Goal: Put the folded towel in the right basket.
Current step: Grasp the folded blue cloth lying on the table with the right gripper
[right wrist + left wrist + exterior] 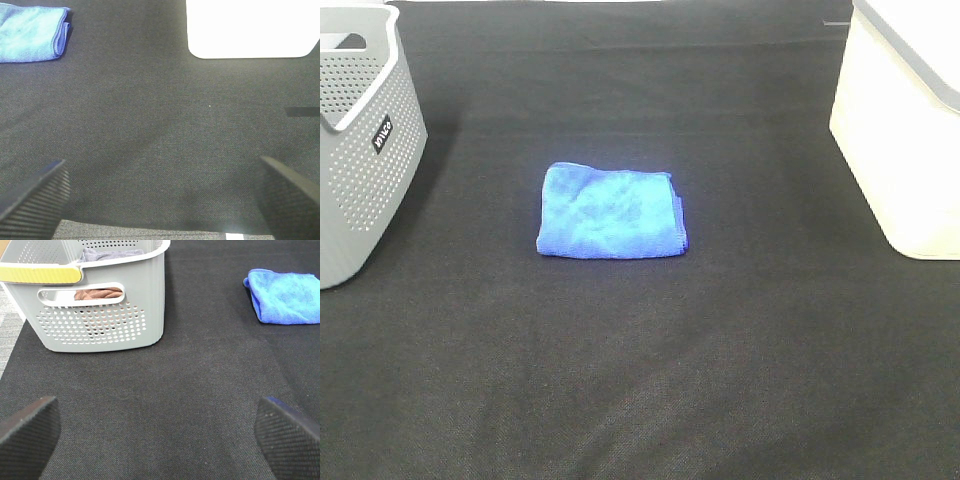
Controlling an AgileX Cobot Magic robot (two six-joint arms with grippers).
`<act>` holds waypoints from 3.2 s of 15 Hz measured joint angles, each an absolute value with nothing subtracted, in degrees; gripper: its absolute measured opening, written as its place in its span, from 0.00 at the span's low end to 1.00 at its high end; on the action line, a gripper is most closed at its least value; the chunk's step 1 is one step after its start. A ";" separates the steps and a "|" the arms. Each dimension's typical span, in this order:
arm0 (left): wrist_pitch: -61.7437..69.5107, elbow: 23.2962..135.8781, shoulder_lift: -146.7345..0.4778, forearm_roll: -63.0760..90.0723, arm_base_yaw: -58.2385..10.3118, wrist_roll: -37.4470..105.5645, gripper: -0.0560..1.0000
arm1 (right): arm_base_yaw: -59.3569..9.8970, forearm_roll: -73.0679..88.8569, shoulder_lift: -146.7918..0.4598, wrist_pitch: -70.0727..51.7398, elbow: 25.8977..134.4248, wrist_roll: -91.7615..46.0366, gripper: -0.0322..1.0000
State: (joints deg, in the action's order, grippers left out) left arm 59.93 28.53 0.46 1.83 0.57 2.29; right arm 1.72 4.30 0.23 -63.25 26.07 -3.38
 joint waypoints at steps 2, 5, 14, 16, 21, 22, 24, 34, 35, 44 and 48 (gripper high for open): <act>59.93 28.53 0.46 1.83 0.57 2.29 0.98 | 1.72 4.30 0.23 -63.25 26.07 -3.38 0.97; 59.93 28.53 0.46 1.83 0.57 2.29 0.98 | 1.72 4.30 0.23 -63.25 26.07 -3.38 0.97; 59.93 28.53 0.46 2.46 0.57 2.29 0.98 | 1.72 3.67 0.23 -63.25 26.07 -3.38 0.97; 59.93 28.53 0.46 2.75 0.57 2.29 0.98 | 1.72 3.55 0.23 -63.25 26.07 -3.38 0.97; 59.93 28.53 0.46 2.81 0.57 2.29 0.98 | 1.72 1.66 -18.39 -64.23 35.47 -3.38 0.95; 59.93 28.53 0.46 2.81 0.57 2.29 0.98 | 1.72 2.06 -27.73 -66.81 42.23 -3.38 0.94; 59.93 28.53 0.46 2.81 0.57 2.29 0.98 | 1.72 3.50 -42.74 -69.27 54.95 -3.84 0.93; 59.99 28.53 0.46 2.86 0.57 2.29 0.98 | -8.14 36.10 -98.55 -58.21 81.47 -17.07 0.93; 59.99 28.53 0.46 2.86 0.57 2.29 0.98 | -9.63 37.53 -104.39 -57.58 84.28 -17.53 0.93; 59.99 28.53 0.46 2.86 0.57 2.29 0.98 | -10.49 43.54 -136.82 -55.29 103.59 -15.36 0.93; 59.99 28.53 0.46 2.86 0.57 2.29 0.98 | -10.71 43.09 -139.97 -54.77 104.79 -15.24 0.93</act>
State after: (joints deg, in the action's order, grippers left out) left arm 59.99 28.53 0.46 2.86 0.57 2.29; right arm -10.71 43.09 -139.97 -54.77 104.79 -15.24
